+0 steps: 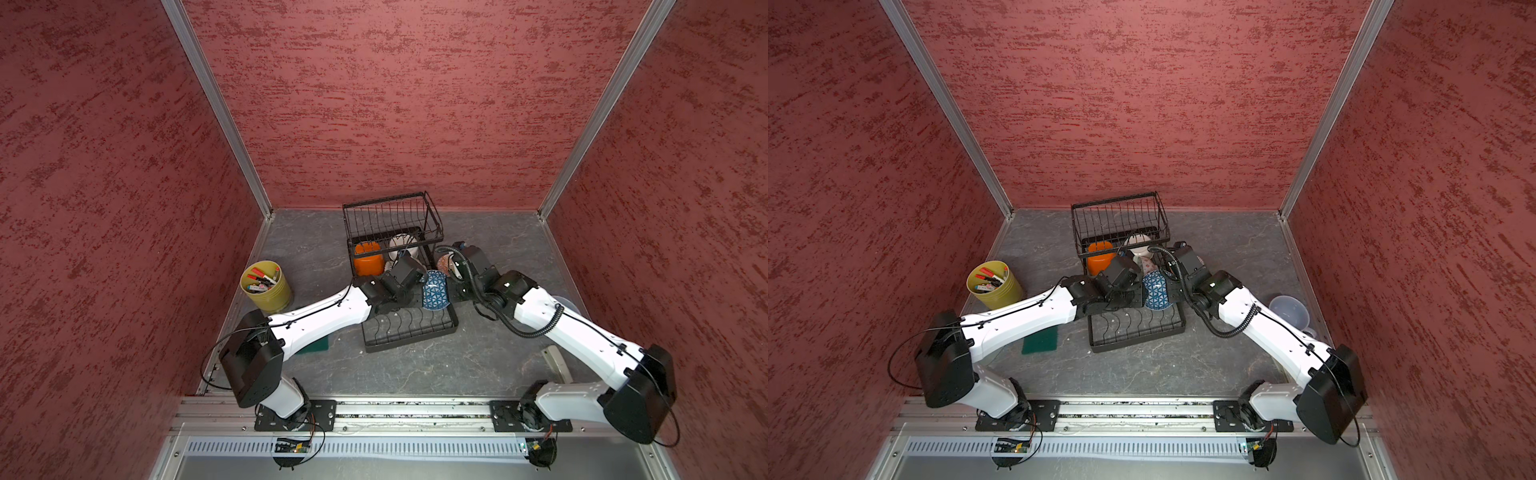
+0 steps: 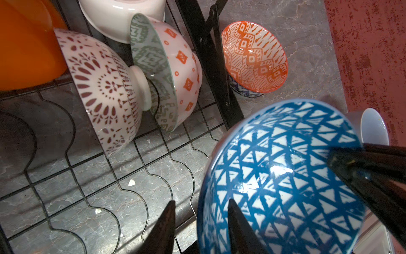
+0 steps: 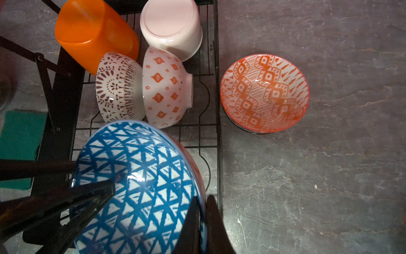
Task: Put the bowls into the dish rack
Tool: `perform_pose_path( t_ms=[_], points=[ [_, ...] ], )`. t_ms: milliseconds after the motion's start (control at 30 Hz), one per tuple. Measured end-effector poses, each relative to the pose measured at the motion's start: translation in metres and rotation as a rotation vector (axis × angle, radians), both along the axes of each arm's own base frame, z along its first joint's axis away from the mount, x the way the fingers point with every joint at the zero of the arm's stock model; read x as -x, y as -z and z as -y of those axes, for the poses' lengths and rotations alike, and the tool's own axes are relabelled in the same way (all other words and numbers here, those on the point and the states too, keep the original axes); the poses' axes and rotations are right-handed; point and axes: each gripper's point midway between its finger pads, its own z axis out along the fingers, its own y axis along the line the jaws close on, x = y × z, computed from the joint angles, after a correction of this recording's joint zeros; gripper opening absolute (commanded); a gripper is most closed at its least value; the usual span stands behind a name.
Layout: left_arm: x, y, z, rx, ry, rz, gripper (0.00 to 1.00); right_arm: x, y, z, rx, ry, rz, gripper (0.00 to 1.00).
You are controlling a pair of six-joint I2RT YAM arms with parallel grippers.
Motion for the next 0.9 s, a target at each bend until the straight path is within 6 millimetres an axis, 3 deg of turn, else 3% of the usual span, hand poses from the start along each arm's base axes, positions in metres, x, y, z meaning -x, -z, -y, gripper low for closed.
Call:
perform_pose_path(
  t_ms=[267, 400, 633, 900],
  points=[
    [-0.007, 0.0, -0.001, 0.001, -0.03, 0.006, 0.01, 0.003, 0.005, -0.002, 0.011, -0.003, -0.018, 0.0],
    [-0.007, 0.001, -0.002, -0.003, -0.031, 0.003, 0.0, 0.003, 0.007, -0.004, 0.011, -0.003, -0.022, 0.0],
    [-0.007, 0.002, -0.003, -0.005, -0.032, 0.001, 0.0, 0.003, 0.009, -0.004, 0.012, -0.003, -0.026, 0.13],
    [-0.004, 0.007, -0.005, -0.018, -0.022, -0.011, 0.0, -0.003, 0.011, -0.009, 0.0, 0.003, -0.019, 0.19]
  ],
)
